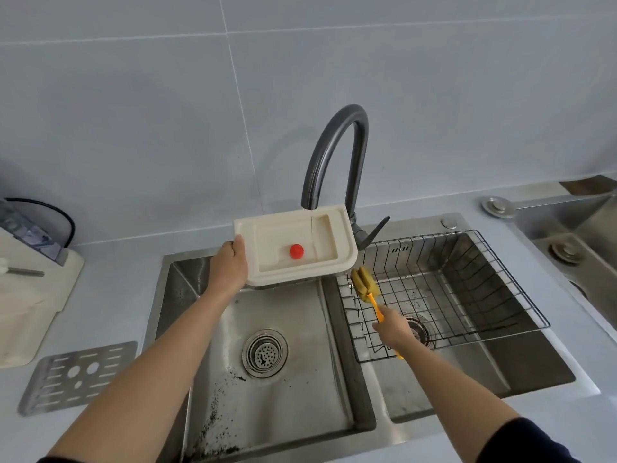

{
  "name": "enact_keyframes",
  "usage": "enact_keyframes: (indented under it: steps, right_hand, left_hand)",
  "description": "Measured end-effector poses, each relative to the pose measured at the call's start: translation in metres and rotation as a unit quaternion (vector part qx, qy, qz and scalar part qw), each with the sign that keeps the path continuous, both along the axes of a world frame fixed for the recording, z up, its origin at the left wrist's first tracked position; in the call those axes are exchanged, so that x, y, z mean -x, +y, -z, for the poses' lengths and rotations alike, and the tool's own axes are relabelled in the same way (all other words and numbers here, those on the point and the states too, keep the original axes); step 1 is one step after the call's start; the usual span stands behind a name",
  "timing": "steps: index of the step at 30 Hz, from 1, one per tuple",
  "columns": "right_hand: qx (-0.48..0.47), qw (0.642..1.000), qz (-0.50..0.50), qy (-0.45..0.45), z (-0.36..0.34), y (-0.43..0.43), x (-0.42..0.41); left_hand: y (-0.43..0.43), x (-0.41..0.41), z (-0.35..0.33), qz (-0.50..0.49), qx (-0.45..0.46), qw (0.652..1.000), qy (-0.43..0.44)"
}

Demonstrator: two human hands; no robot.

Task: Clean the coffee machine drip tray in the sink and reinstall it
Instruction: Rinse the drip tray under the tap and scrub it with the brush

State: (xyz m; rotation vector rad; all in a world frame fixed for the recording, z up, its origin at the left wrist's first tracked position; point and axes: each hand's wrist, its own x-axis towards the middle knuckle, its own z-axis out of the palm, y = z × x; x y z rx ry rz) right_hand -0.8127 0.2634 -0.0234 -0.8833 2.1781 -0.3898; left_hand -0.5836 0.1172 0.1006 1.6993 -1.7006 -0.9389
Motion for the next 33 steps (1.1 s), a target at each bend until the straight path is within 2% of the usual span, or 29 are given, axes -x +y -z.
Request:
enact_keyframes:
  steps: [6,10,16,20,23,30,33]
  right_hand:
    - [-0.080,0.990,-0.114,0.032,-0.002,-0.004,0.004]
    - [-0.103,0.984,-0.142,0.028,-0.020,-0.012,0.009]
    - [0.065,0.986,-0.152,0.015,-0.088,-0.031,0.008]
    - [0.179,0.965,-0.184,-0.047,-0.122,-0.043,0.001]
    - [0.223,0.944,-0.225,-0.096,-0.128,-0.048,-0.008]
    - [0.259,0.941,-0.202,-0.077,-0.122,-0.053,-0.018]
    - [0.296,0.930,-0.201,-0.086,-0.118,-0.054,-0.022]
  left_hand:
    - [0.000,0.002,0.001,0.005,-0.005,1.000,-0.003]
    - [0.000,0.002,0.000,0.009,-0.006,1.000,-0.012]
    - [0.002,0.003,-0.003,0.019,-0.011,1.000,-0.014]
    - [0.004,0.003,-0.007,0.025,-0.010,0.999,-0.018]
    - [0.006,0.002,-0.008,0.031,-0.010,0.999,-0.014]
    - [0.005,-0.007,-0.008,0.029,-0.030,0.999,0.001]
    - [0.009,-0.012,-0.012,0.029,-0.027,0.999,0.013]
